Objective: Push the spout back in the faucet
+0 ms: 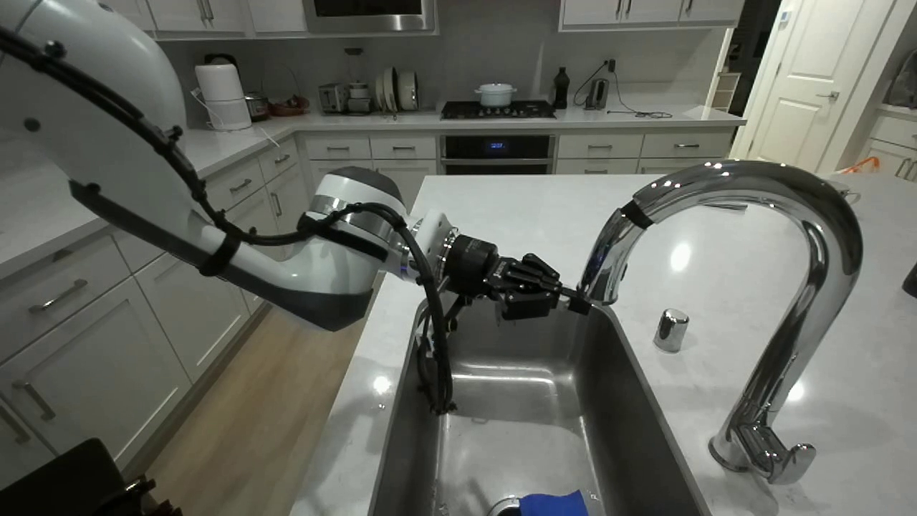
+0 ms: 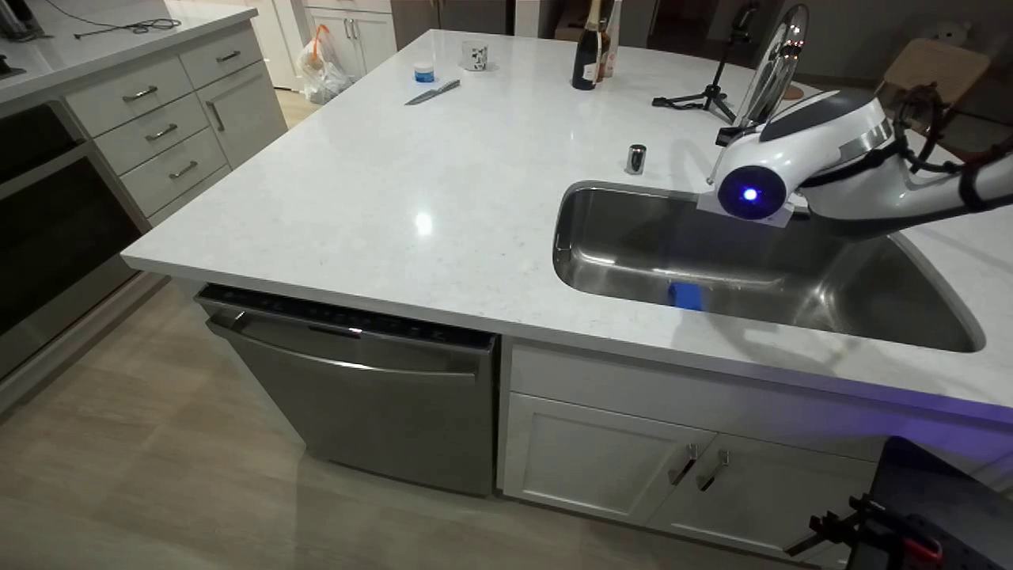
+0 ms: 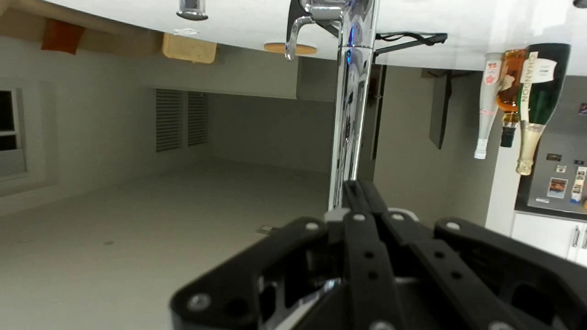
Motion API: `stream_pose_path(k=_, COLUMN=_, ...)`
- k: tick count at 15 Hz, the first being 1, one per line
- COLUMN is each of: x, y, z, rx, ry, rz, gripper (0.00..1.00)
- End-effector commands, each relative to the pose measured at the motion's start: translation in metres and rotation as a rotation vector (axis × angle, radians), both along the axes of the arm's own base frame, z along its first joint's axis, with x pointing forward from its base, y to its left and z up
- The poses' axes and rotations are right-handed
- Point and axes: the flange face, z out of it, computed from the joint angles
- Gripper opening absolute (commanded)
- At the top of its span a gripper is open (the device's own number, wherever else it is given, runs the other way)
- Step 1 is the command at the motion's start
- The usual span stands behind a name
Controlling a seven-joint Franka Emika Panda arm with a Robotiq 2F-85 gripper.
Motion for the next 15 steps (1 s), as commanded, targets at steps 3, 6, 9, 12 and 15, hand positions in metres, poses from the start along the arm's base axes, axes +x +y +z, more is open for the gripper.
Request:
stream_pose_path(k=3, x=-0.008, y=0.001, z=0.043, rx=0.045, ry=-0.045, rz=0.017, gripper=0.0)
stream_pose_path(k=6, x=-0.007, y=0.003, z=0.049, rx=0.071, ry=-0.06, rz=0.017, gripper=0.0)
stream_pose_path(k=9, x=-0.007, y=0.002, z=0.055, rx=0.092, ry=-0.061, rz=0.017, gripper=0.0)
stream_pose_path(k=12, x=-0.004, y=-0.007, z=0.067, rx=0.141, ry=-0.025, rz=0.011, gripper=0.0)
stream_pose_path(k=15, x=-0.003, y=-0.018, z=0.082, rx=0.205, ry=0.013, rz=0.004, gripper=0.0)
